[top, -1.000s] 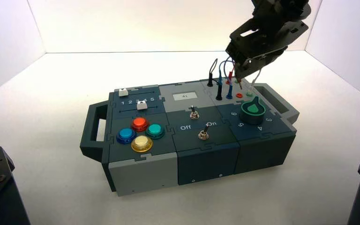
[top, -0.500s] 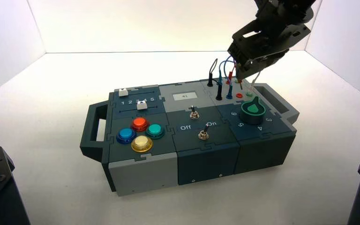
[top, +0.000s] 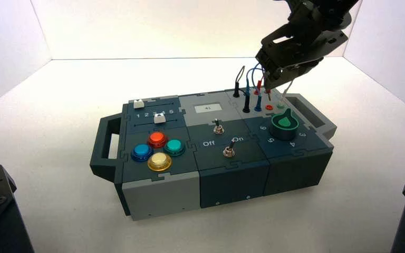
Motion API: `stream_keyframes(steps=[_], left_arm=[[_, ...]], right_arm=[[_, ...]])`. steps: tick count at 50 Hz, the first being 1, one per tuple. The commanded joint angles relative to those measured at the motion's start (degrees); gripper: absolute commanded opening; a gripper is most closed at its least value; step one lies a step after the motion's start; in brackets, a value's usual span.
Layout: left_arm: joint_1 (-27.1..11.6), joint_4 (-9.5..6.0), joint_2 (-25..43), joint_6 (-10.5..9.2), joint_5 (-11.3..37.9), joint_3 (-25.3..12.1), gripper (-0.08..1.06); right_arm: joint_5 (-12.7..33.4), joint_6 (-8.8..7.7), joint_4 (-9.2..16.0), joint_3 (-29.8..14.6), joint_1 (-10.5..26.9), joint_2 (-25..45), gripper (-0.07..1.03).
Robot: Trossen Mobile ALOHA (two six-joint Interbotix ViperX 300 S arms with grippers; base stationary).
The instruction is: Insert the red wire.
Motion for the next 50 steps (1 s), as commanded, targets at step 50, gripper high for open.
stream_keyframes(steps=[50], left_arm=[[0.3, 0.09, 0.7, 0.26, -0.9, -2.0, -0.03]], right_arm=[[-1.8, 0.09, -0.2, -0.3, -0.6, 0.2, -0.02]])
